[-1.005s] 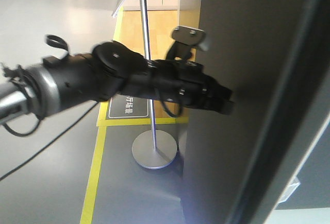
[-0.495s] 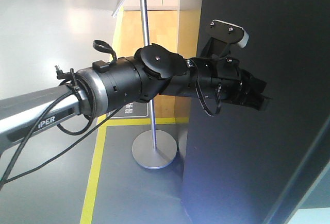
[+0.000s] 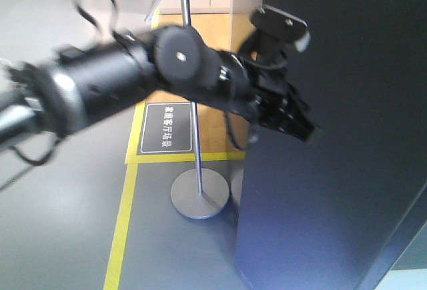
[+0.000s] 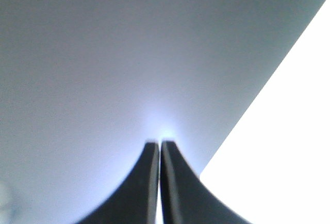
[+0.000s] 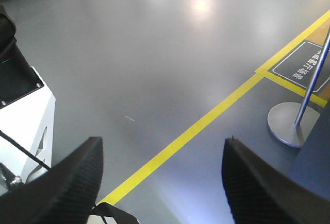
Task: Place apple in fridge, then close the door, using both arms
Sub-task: 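Push the refrigerator door shut with the left gripper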
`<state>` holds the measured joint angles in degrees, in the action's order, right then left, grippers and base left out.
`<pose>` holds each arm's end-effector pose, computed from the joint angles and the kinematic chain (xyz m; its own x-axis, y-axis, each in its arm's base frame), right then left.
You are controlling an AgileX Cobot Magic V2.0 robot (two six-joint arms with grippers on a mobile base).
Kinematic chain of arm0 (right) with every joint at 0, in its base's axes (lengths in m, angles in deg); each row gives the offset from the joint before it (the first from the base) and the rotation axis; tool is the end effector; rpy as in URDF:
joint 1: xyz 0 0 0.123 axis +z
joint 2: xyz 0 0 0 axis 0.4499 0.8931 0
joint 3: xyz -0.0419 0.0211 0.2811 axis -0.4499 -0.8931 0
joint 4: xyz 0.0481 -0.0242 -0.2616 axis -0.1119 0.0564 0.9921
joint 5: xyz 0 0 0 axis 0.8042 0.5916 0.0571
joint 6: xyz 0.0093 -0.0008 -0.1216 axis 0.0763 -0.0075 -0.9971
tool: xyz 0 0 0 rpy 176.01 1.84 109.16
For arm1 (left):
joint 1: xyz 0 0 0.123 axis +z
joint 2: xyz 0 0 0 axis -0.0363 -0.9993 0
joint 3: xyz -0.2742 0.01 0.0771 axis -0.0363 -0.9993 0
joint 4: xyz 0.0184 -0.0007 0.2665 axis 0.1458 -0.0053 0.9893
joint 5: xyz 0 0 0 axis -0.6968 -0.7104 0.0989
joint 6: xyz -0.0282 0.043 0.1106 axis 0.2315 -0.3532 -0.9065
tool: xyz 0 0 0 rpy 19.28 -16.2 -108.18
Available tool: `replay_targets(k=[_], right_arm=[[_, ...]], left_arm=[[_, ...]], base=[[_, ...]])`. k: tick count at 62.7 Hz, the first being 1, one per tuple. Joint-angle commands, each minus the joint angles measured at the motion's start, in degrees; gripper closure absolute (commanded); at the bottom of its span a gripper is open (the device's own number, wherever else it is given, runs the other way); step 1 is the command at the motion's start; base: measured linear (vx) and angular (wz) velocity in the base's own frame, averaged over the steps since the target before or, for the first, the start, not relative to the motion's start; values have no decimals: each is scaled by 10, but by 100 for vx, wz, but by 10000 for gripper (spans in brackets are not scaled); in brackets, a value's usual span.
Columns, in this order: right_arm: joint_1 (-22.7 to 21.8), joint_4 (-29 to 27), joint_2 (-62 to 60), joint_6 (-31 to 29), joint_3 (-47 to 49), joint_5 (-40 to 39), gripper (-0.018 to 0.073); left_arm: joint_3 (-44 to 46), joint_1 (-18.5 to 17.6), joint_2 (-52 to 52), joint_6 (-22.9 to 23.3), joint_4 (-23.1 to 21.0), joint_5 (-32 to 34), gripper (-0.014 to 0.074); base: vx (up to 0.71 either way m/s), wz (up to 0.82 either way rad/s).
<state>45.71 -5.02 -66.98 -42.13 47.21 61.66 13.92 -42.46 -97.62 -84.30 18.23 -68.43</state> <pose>0.0111 0.0661 0.2927 -0.3425 -0.2835 -0.8957 -0.7537 0.6522 0.0817 0.3156 -0.3542 0.3240 -0.3984 0.4482 -0.8002 0.8395 0.5296 -0.1213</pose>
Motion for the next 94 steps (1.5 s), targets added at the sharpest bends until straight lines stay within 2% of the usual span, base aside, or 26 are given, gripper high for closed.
replay_targets(k=[1,6,11,36,44,48,53,61,73,85,94], right_arm=[[-1,-17,9,-3,11,-30,88],[-1,-17,9,-3,11,-30,88],[-1,-18,9,-3,11,-30,88],[-1,-14,9,-3,11,-34,88],[-1,25,9,6,11,-35,118],[-1,59,9,34,11,-37,152],[-1,98,9,71,11,-39,213],[-1,156,9,122,11,-44,362],[-1,171,23,130,11,-66,577],[-1,184,98,130,14,-86,566],[-1,227,186,135,31,-102,565]], left_arm=[[2,0,75,82,87,16,603],[-34,3,110,111,135,25,603],[-89,14,152,122,152,43,603],[-392,145,360,141,154,120,603],[-471,191,418,141,154,121,603],[-503,214,445,141,160,121,603],[-527,240,470,141,170,120,603],[-547,275,504,141,171,114,603],[-550,286,523,139,175,105,603],[-550,286,523,139,174,89,603],[-550,286,523,139,174,89,603]], base=[[0,0],[0,0],[0,0],[0,0],[0,0],[0,0],[0,0],[0,0],[0,0],[0,0],[0,0]])
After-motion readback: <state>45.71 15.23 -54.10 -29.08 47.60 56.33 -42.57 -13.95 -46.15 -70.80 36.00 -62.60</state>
